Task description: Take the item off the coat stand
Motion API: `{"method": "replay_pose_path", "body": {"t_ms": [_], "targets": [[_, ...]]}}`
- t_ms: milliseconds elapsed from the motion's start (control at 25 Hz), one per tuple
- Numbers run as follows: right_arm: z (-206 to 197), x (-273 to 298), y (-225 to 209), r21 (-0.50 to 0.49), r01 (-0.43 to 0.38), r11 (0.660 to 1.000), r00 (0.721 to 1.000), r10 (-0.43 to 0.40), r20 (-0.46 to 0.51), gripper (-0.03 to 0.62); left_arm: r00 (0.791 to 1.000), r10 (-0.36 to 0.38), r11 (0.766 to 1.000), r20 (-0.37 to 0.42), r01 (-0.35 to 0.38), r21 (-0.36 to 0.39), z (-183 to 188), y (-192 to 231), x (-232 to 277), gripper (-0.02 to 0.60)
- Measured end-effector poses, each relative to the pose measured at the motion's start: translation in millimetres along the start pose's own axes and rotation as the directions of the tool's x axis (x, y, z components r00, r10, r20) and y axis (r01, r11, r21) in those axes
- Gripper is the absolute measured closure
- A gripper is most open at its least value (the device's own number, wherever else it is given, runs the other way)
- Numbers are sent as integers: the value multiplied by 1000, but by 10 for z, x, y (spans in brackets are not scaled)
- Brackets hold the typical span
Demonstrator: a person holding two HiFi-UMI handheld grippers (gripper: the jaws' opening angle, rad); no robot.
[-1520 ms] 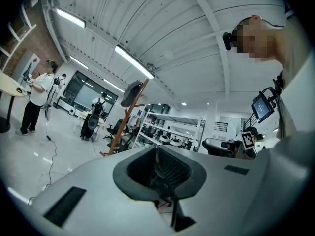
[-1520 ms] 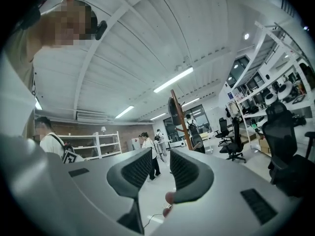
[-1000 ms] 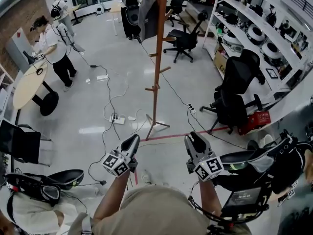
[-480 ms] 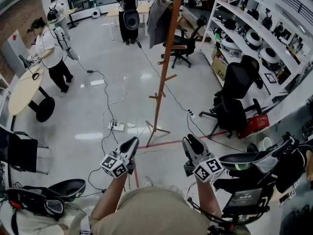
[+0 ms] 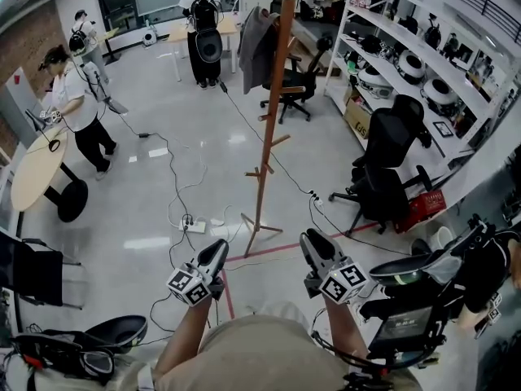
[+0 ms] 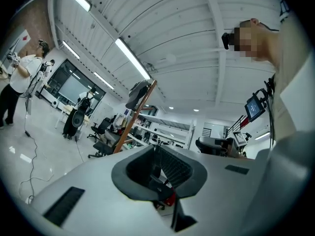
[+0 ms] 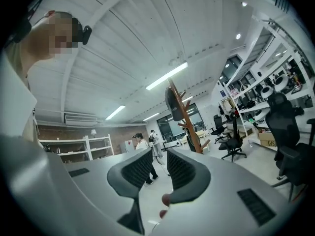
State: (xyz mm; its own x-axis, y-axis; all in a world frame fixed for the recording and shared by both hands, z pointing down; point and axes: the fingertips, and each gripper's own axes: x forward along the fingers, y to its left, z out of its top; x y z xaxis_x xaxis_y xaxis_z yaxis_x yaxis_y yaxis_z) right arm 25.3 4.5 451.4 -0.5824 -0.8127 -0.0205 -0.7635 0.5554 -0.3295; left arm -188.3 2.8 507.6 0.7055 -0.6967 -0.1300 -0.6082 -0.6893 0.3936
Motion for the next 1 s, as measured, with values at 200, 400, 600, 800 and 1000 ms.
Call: {"method": "replay_pose_path", "body": {"t_ms": [200,400,600,800,1000], "targets": [[-14,64,-9,-12,-30,999,1000,30,0,497,1000,-11,1000,0,11,7,-18,-26,101,518],[31,160,-95,9,-82,997,997,82,4,497,1000,16,1000,-12,-16,12,-34,-37,214,434],[37,224,-324,51,-127,991,991,129,-29,497,999,43,999,2,-43,-22,-114,1,362,434],[242,321,-514,10,-152,988,987,153,-52,497,997,71,998,6,-71,3,69,-104,719,436],[299,355,-606,-42,-192,981,979,188,-84,497,997,79,996,17,-80,32,82,-208,988,434]]}}
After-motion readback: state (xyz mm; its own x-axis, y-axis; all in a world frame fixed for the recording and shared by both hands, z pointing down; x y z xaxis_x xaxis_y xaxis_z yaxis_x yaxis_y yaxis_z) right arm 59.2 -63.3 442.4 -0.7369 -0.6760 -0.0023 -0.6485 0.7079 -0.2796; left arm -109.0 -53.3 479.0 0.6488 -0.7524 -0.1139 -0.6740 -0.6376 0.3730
